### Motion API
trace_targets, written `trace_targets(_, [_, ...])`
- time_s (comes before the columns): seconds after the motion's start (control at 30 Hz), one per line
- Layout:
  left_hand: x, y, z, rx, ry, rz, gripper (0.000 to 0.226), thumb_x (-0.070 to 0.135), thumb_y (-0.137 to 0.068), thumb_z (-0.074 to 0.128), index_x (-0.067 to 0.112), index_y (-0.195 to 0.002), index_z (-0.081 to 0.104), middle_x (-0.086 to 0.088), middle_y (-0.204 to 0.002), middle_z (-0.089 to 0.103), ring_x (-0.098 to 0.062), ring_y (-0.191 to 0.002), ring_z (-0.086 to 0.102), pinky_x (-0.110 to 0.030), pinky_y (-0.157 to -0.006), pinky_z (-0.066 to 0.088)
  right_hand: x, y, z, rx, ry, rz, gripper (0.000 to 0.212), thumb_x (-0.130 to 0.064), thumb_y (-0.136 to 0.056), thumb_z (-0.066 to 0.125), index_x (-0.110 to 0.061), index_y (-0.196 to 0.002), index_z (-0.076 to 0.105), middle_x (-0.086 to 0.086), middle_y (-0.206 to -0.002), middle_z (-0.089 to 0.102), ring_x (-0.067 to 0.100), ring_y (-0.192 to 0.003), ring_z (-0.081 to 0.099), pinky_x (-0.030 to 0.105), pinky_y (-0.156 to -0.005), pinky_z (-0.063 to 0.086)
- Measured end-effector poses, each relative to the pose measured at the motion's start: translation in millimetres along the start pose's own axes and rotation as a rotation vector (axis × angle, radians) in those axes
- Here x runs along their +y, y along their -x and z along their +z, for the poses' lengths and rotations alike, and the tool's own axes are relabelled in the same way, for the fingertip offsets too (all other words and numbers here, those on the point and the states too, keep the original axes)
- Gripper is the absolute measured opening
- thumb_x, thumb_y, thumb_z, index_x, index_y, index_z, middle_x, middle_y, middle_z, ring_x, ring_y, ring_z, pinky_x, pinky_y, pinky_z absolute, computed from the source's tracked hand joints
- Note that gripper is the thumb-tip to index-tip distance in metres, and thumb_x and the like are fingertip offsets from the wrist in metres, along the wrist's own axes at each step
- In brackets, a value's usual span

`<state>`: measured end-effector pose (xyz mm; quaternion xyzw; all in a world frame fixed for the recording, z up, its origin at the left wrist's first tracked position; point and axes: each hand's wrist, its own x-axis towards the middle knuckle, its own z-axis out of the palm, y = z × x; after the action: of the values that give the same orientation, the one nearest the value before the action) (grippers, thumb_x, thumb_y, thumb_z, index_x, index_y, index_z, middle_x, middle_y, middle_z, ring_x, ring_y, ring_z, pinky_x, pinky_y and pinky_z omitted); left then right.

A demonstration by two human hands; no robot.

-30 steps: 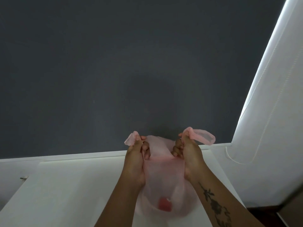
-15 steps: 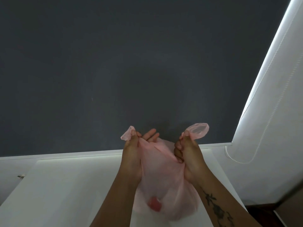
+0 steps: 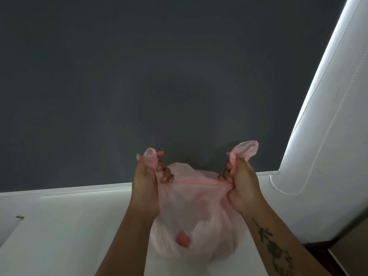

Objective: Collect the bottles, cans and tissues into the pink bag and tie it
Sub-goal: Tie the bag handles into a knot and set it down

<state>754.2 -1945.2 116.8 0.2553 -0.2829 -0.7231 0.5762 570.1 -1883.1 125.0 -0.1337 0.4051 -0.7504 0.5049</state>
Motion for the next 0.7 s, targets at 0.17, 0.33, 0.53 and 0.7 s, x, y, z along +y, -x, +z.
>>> trace_targets(0.17, [13,-7,-10,0.009,0.111,-0.013,0.027,0.028,-0.103,0.046,0.021,-0.078,0.054,0.008,-0.053,0.034,-0.007,-0.040,0.033,-0.020,-0.043,0.040,-11,-8,-12,0.039,-0.083,-0.044,0.016,-0.021,-0.100,0.044,-0.018,-0.091,0.058,-0.005,-0.058,0.040,0.009,-0.044,0.028,0.024,-0.047,0.034])
trace_targets(0.33, [9,-1,2,-0.047,-0.057,-0.028,0.039,0.046,-0.103,0.036,0.016,-0.091,0.059,0.003,-0.060,0.032,-0.009,-0.045,0.021,-0.023,-0.044,0.023,-8,-2,-4,-0.093,-0.030,0.022,0.056,-0.070,-0.090,0.034,-0.022,-0.094,0.062,-0.006,-0.059,0.033,0.009,-0.049,0.024,0.024,-0.049,0.025])
trace_targets(0.53, [8,2,7,-0.115,-0.250,-0.018,0.026,0.017,-0.099,0.046,0.016,-0.074,0.052,-0.002,-0.064,0.030,-0.010,-0.045,0.022,-0.023,-0.045,0.028,-4,-1,0,-0.013,0.239,-0.078,0.023,-0.021,-0.098,0.047,-0.015,-0.080,0.059,-0.002,-0.062,0.040,0.008,-0.046,0.032,0.023,-0.044,0.031])
trace_targets(0.7, [10,4,12,-0.149,-0.446,0.026,0.013,0.013,-0.101,0.052,0.010,-0.095,0.063,0.002,-0.061,0.053,-0.007,-0.042,0.029,-0.020,-0.046,0.033,5,-1,1,0.011,0.350,-0.178,0.019,-0.026,-0.092,0.064,-0.018,-0.109,0.060,-0.002,-0.086,0.072,0.007,-0.048,0.044,0.026,-0.049,0.041])
